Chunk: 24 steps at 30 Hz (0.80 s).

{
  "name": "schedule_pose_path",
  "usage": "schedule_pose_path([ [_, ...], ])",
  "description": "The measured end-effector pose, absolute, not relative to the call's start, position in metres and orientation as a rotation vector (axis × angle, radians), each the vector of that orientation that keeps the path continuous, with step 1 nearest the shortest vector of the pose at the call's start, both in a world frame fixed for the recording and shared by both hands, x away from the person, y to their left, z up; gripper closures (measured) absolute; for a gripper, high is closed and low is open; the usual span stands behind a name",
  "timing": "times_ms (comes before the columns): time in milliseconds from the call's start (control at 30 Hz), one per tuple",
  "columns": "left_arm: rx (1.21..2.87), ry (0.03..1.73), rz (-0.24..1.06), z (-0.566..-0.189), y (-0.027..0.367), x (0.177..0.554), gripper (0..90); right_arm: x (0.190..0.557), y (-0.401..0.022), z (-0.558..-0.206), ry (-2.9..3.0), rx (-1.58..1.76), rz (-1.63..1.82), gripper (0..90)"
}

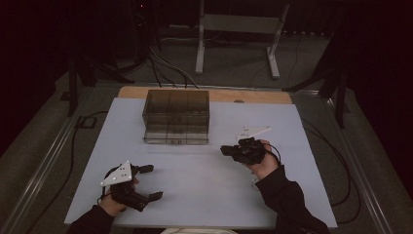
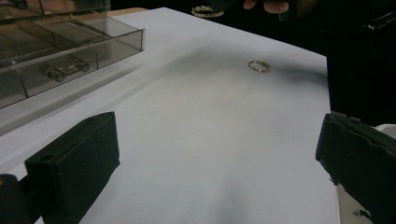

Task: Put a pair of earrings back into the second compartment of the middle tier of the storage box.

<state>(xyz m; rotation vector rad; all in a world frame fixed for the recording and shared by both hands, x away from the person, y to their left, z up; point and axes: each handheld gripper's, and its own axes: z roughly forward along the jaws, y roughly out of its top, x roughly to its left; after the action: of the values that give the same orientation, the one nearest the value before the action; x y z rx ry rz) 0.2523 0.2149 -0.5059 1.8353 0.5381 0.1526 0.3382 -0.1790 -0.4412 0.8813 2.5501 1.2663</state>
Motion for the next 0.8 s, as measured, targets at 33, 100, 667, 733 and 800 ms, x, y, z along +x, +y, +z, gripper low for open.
schedule_pose_path([
  [33, 1.833, 0.536, 0.156, -0.505, 0.215, 0.252, 0.6, 0.340, -0.176, -0.440, 2.551, 0.878, 1.270, 86.5],
  [100, 1.832, 0.534, 0.156, -0.505, 0.215, 0.252, 0.6, 0.342, -0.167, -0.438, 2.556, 0.851, 1.270, 86.5],
  [667, 1.828, 0.536, 0.157, -0.505, 0.215, 0.252, 0.6, 0.357, -0.119, -0.426, 2.583, 0.746, 1.295, 86.4],
  [733, 1.830, 0.539, 0.156, -0.505, 0.216, 0.252, 0.5, 0.358, -0.114, -0.423, 2.582, 0.734, 1.306, 86.4],
  [800, 1.824, 0.541, 0.155, -0.505, 0.216, 0.252, 0.6, 0.360, -0.108, -0.422, 2.584, 0.719, 1.306, 86.4],
])
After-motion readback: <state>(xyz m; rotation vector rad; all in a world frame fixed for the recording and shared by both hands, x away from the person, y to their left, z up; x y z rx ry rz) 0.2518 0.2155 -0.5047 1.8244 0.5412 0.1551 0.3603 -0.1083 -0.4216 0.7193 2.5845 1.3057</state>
